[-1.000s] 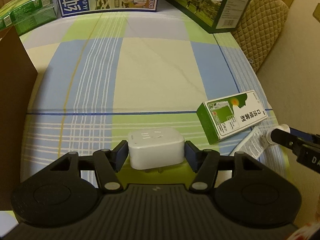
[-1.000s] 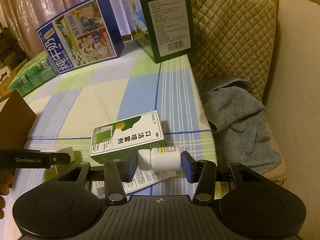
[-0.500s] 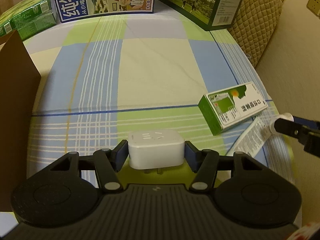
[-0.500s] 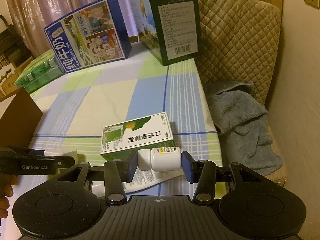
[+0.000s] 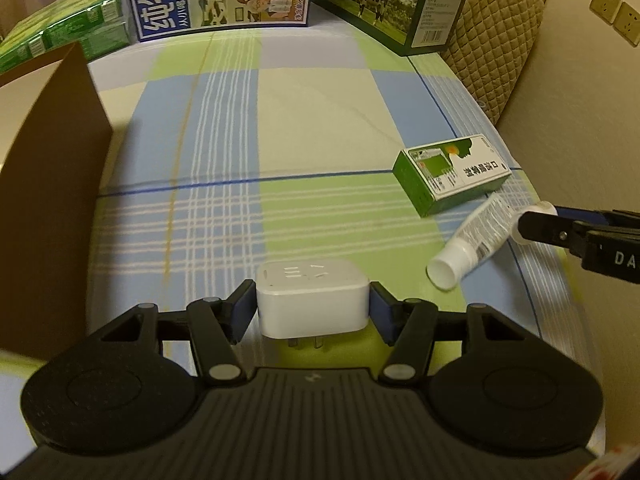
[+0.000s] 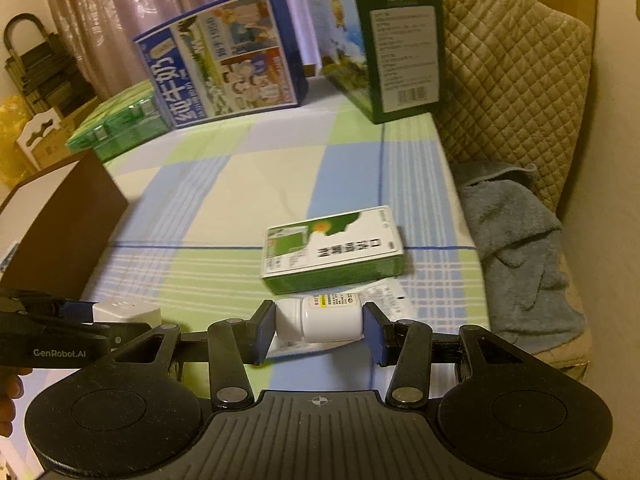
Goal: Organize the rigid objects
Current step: 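Lift and carry the pill bottle and plug over the brown box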
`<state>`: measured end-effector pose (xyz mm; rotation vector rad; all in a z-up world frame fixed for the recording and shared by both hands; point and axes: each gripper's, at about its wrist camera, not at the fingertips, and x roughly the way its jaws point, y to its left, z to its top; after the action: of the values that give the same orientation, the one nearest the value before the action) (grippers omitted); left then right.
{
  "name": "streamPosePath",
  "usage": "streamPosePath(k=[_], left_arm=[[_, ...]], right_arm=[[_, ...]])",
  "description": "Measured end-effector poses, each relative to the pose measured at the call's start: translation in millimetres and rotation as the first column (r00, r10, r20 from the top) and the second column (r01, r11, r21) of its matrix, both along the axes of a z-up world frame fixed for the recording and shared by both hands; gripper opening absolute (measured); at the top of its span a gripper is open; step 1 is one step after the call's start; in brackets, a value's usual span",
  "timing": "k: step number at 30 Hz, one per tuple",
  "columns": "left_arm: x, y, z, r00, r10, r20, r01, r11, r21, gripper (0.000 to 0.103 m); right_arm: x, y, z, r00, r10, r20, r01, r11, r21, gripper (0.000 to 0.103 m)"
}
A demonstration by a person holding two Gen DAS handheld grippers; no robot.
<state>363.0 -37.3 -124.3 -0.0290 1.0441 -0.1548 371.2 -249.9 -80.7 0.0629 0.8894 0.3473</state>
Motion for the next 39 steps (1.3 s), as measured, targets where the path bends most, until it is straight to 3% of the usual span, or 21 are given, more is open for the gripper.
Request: streamPosePath(k=[20, 39], left_arm=[[-67, 53, 85, 0.985, 0.039, 0.166, -0.025, 0.996, -0.087, 0.056], [-120, 180, 136, 0.947, 0.186, 0.262, -0.164, 0.981, -0.104, 0.056]], right_arm=[[-48, 65, 49, 0.987, 0.136, 0.085, -0.138, 0.990, 0.026, 0.044], [-82, 204, 87, 0.933, 0.331, 0.142, -0.347, 0.931, 0.112, 0.044]])
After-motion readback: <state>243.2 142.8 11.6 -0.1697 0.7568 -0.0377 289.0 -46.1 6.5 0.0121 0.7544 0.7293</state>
